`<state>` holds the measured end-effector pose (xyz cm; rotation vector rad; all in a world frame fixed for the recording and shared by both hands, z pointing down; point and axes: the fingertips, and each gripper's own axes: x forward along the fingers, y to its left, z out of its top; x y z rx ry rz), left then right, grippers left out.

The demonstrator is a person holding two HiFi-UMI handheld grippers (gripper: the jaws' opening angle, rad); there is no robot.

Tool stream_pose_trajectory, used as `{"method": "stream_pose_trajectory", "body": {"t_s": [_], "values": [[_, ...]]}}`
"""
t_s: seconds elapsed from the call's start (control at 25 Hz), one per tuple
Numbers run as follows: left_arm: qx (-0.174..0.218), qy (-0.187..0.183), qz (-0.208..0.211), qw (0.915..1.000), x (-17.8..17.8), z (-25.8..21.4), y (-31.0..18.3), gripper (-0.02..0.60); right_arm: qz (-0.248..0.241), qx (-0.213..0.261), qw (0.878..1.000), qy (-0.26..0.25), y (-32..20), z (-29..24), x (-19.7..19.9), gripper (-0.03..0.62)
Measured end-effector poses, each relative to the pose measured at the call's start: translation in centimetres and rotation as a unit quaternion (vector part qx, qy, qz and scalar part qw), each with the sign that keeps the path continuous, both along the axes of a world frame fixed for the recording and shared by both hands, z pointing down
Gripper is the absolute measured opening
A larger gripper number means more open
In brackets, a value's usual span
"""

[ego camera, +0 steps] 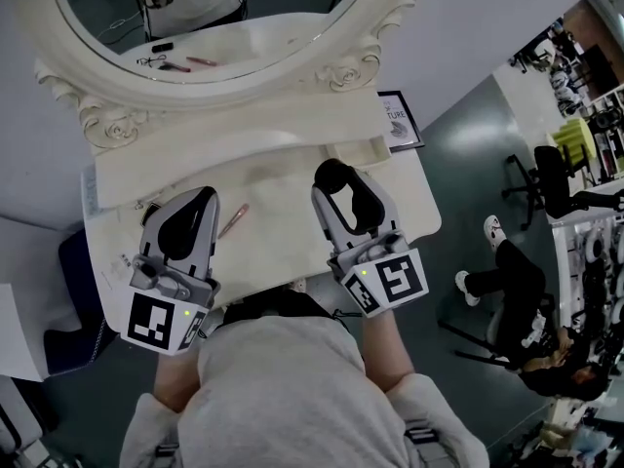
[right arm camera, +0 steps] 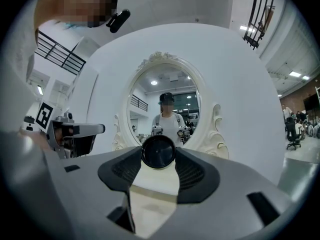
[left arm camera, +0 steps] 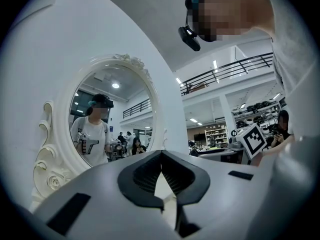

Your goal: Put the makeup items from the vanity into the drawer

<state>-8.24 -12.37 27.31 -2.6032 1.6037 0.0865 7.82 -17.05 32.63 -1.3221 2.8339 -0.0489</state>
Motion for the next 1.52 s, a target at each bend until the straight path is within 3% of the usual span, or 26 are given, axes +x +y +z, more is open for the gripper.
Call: {"method": "stream_pose_trajectory", "body": {"t_s": [0.8,1.52], "values": [[-0.004,-0.004,-0.052,0.9986,4.8,0.4,-2.4,0.015,-0.024,-0.009,0.999,0.025,-6.2,1.6,6.6,0.225],[-0.020,-0.005,-0.095,0.9953,6.6,1.5,-3.5,0.015,-0.032,-0.078,0.992,0.093,-11.1,7.7,10.0,0.225]]}}
